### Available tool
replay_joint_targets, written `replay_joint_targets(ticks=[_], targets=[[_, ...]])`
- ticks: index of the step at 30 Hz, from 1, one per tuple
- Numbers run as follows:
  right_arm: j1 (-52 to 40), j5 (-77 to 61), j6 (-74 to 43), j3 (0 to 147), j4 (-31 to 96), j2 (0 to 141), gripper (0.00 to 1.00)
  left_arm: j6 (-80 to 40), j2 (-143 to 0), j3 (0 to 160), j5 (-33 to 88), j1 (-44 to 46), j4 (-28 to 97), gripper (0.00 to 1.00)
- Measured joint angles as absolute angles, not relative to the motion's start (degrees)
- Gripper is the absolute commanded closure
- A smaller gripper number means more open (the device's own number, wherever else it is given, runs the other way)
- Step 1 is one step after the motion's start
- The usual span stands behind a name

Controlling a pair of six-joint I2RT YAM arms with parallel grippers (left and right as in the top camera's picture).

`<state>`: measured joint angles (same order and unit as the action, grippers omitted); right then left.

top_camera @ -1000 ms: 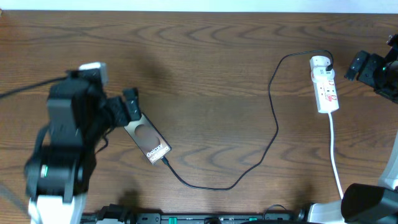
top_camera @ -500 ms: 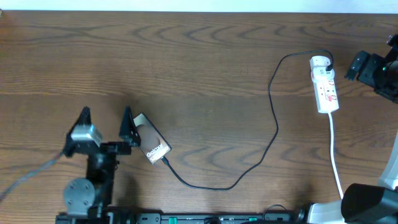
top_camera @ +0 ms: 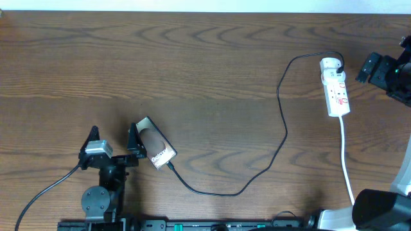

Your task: Plug charger to phone and switch on socket

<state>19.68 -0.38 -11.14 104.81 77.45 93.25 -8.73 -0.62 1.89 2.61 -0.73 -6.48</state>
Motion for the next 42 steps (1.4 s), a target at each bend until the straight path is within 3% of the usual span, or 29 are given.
replay_joint_targets(ticks=[5,42], targets=[[19.7,-0.4,-11.1,104.8,77.5,93.3,0.01,-8.2,-0.6,1.1,2.6,-0.8,1.7,0.0],[19.7,-0.4,-11.1,104.8,77.5,93.3,0.01,-5.9,-0.6,1.1,2.6,-0.8,1.9,0.0]])
